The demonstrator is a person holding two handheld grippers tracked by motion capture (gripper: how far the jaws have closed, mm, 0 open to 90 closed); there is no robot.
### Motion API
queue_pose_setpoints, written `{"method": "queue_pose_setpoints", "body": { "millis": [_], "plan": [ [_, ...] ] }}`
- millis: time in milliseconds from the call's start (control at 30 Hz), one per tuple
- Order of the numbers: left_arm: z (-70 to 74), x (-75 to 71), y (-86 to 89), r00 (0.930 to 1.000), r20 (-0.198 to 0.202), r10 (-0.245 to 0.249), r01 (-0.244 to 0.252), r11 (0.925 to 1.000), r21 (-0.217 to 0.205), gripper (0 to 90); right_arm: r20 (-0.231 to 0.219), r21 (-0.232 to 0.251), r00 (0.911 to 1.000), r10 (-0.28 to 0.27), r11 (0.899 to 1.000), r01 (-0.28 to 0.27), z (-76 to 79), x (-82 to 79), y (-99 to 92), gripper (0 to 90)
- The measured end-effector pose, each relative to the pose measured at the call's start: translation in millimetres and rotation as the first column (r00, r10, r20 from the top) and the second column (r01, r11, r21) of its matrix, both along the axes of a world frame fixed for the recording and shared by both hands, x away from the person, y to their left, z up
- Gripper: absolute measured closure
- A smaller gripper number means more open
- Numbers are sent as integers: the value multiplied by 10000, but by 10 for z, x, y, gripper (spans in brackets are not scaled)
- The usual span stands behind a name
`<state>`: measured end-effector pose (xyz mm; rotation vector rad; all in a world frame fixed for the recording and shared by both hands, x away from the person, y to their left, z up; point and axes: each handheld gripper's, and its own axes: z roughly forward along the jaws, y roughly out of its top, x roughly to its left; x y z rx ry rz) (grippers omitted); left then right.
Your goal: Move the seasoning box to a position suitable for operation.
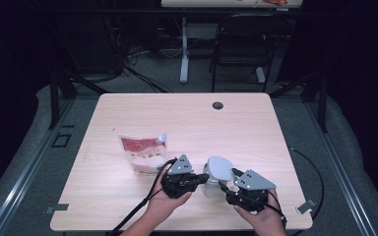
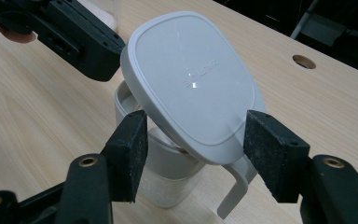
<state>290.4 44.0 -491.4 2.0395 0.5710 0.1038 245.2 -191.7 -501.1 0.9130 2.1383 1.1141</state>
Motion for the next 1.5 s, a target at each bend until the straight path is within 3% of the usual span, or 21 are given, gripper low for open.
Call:
{"method": "queue_pose_setpoints", "body": {
  "millis": [533, 967, 1233, 1500],
  "plan": [
    [7, -13, 162, 9995, 109, 305, -306, 9995, 60, 881, 96, 234, 9999, -53, 9997, 51, 33, -36, -40, 473],
    [1, -34, 504, 9968, 227, 762, -766, 9969, 201, 864, 94, 257, 9999, 35, 9997, -37, 67, -77, -81, 624],
    [-111, -122, 819, 9933, 218, 1131, -1141, 9921, 517, 854, 69, 376, 9998, -172, 9991, 170, 54, -104, -139, 634],
    [-150, -187, 1128, 9873, 143, 1581, -1584, 9871, 231, 843, -7, 1041, 9982, -596, 9928, 594, 40, -136, -247, 651]
  ]
}}
